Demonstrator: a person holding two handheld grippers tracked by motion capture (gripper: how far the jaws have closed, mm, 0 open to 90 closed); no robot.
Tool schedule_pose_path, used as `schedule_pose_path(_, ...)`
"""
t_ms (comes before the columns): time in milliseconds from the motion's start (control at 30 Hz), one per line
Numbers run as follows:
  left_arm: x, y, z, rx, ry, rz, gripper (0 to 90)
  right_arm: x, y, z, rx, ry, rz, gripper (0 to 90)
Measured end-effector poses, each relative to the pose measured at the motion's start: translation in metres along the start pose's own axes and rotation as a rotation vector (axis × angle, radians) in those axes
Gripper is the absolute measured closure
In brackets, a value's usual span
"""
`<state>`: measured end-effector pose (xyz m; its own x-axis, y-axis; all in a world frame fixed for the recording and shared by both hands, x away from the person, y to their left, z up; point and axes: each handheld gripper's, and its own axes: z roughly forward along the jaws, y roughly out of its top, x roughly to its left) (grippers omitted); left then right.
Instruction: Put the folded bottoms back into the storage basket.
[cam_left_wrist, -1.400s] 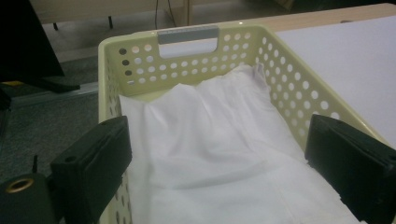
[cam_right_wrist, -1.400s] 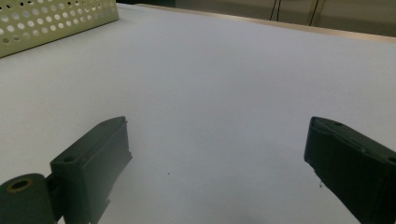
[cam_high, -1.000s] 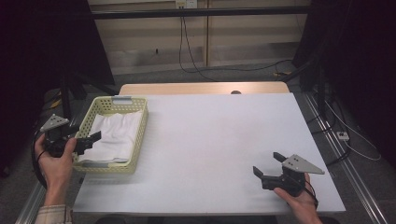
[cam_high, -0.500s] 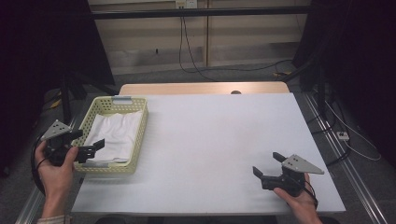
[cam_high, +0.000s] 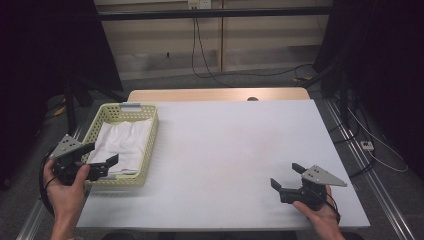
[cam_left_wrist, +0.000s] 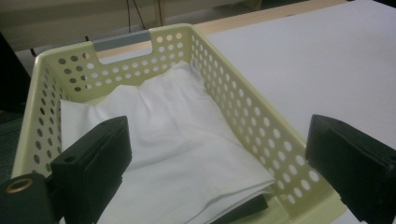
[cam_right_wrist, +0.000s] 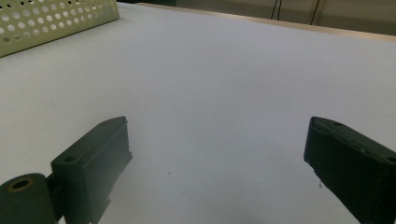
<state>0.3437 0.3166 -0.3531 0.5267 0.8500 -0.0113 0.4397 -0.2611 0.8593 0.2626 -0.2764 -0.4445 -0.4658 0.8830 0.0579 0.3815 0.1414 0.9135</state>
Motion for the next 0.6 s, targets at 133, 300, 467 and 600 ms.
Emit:
schedule_pose_path(133,-0.010,0.004,0.003,-0.020,-0.052,0.020,6.9,0.000,0.000,0.000,-0.001,0.000,0.001,6.7)
schedule_pose_path(300,-0.022,0.007,0.009,-0.028,-0.075,0.040,6.7,0.000,0.000,0.000,0.000,0.002,0.000,6.7)
schedule_pose_path(467,-0.034,0.013,0.015,-0.022,-0.072,0.059,6.7,0.000,0.000,0.000,0.000,0.003,0.000,6.8)
schedule_pose_path(600,-0.044,0.018,0.017,-0.040,-0.065,0.062,6.7,0.000,0.000,0.000,0.000,0.003,0.000,6.8)
